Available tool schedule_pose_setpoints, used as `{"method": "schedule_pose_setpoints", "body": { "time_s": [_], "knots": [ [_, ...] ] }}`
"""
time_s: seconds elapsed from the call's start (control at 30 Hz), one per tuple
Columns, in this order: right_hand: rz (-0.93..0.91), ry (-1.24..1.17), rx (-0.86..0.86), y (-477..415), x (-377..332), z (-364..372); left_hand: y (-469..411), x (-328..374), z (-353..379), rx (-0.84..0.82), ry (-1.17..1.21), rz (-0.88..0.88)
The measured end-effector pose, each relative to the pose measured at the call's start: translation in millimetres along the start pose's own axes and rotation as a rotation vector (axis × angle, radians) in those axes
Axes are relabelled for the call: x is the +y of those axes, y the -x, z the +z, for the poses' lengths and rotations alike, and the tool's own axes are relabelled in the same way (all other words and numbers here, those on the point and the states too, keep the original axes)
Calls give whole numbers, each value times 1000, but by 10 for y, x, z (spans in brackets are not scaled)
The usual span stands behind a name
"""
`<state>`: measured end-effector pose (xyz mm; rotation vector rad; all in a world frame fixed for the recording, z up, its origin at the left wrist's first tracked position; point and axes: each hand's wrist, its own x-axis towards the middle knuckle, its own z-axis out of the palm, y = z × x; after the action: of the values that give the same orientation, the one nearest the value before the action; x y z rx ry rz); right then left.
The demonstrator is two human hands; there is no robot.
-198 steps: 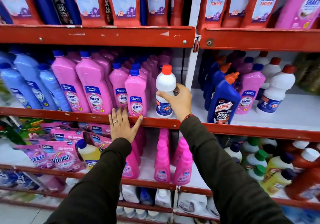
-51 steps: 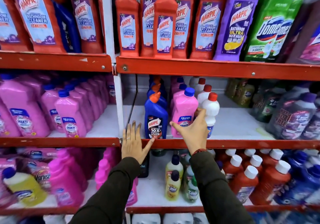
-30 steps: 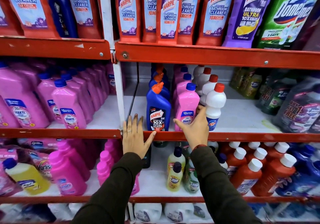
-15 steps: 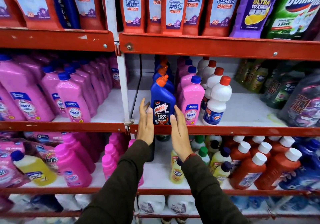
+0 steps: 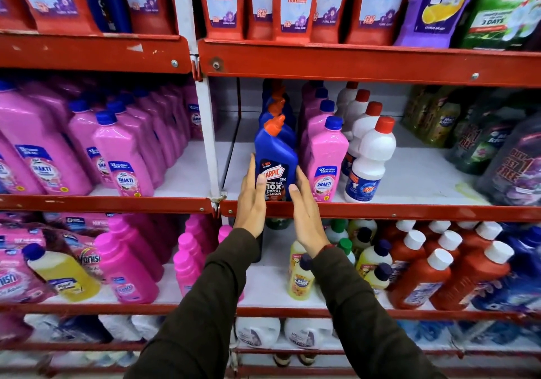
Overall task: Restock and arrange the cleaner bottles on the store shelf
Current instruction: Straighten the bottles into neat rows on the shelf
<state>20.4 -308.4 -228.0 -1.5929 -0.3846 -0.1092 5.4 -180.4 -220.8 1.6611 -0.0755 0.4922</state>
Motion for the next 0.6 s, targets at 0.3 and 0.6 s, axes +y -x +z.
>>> {"method": "schedule_pose_setpoints", "body": {
  "time_s": [0.3,0.6],
  "knots": [
    [-142,39,435,232,34,-413,277,-60,400,306,-385,328],
    [-6,-172,130,-93,-65,-779,146,260,1037,-69,143,-102]
  ]
}}
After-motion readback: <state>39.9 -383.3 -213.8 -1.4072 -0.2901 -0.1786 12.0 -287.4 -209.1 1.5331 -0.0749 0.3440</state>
